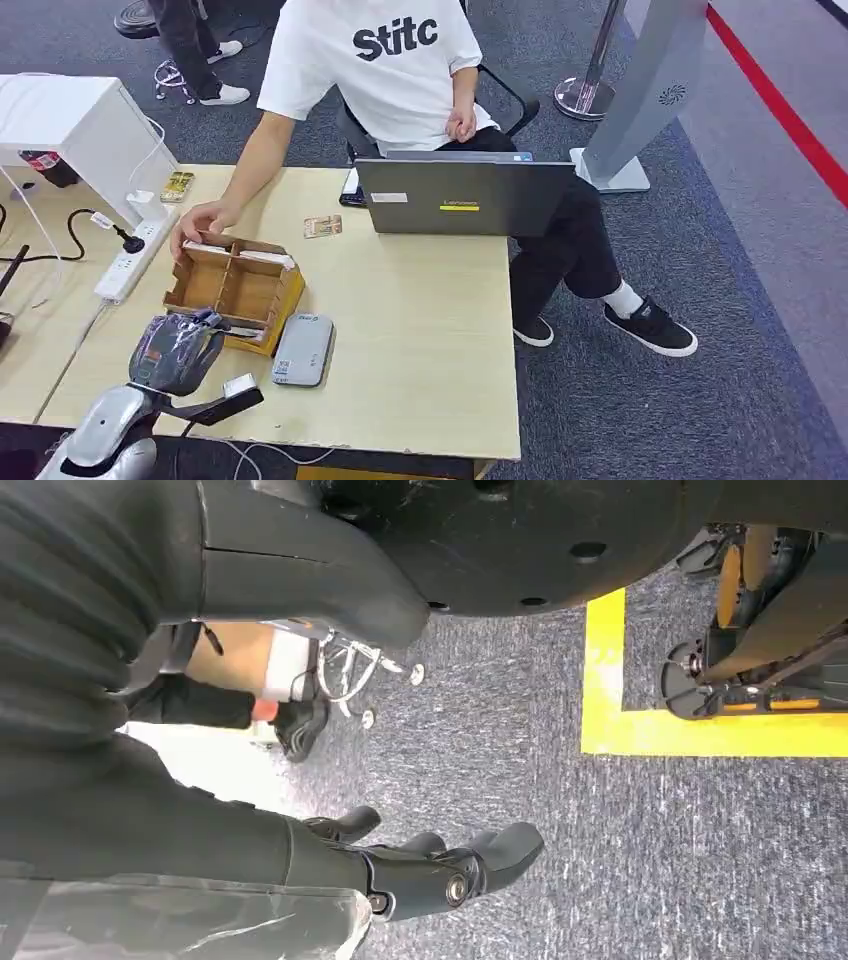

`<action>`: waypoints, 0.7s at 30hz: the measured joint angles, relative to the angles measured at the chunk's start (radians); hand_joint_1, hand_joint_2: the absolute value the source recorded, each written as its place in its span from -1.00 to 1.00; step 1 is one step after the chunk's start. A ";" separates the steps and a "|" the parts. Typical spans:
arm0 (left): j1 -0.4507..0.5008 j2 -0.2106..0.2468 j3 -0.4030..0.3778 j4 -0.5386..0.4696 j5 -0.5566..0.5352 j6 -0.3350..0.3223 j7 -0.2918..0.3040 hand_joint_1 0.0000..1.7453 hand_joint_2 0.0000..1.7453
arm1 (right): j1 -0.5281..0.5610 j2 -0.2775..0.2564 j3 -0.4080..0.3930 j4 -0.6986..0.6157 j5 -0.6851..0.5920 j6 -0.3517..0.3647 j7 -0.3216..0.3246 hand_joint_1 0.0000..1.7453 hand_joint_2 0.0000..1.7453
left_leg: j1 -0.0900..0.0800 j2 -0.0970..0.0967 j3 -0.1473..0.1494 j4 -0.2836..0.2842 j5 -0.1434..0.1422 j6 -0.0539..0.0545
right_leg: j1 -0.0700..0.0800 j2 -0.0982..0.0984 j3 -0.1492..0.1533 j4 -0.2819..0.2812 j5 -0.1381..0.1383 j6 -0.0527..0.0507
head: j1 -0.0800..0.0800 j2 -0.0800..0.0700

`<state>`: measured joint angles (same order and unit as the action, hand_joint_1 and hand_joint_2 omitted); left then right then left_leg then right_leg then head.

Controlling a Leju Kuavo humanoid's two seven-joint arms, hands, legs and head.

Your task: Pass the card to the sensor for recognition and then transmit it.

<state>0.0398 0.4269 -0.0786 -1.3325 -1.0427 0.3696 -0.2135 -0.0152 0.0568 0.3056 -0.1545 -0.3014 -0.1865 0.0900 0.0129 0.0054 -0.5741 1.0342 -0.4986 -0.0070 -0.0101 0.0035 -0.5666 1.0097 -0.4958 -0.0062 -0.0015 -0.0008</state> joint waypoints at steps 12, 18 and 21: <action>-0.108 -0.082 0.041 -0.255 0.326 0.005 -0.037 1.00 1.00 | 0.000 0.000 0.000 0.000 -0.021 -0.023 -0.009 -1.00 1.00 | 0.000 -0.001 0.000 0.000 0.000 0.000 | 0.000 -0.001 0.001 0.000 0.000 0.000 | 0.000 0.000; -0.117 -0.098 0.078 -0.266 0.356 0.007 -0.034 1.00 1.00 | 0.000 0.000 0.000 0.000 -0.021 -0.021 -0.003 -1.00 1.00 | 0.000 -0.001 0.000 0.000 0.000 0.000 | 0.000 -0.001 0.000 0.000 0.000 0.000 | 0.000 0.000; -0.117 -0.103 0.086 -0.266 0.360 0.005 -0.034 1.00 1.00 | 0.000 0.000 0.000 0.000 -0.021 -0.021 -0.003 -1.00 1.00 | 0.000 -0.001 0.000 0.000 0.000 0.000 | 0.000 -0.001 0.000 0.000 0.000 0.000 | 0.000 0.000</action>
<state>-0.0767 0.3235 0.0076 -1.5984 -0.6832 0.3746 -0.2472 -0.0150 0.0565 0.3056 -0.1541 -0.3220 -0.2075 0.0874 0.0131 0.0043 -0.5740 1.0343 -0.4985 -0.0069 -0.0099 0.0023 -0.5662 1.0098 -0.4957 -0.0061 -0.0015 -0.0008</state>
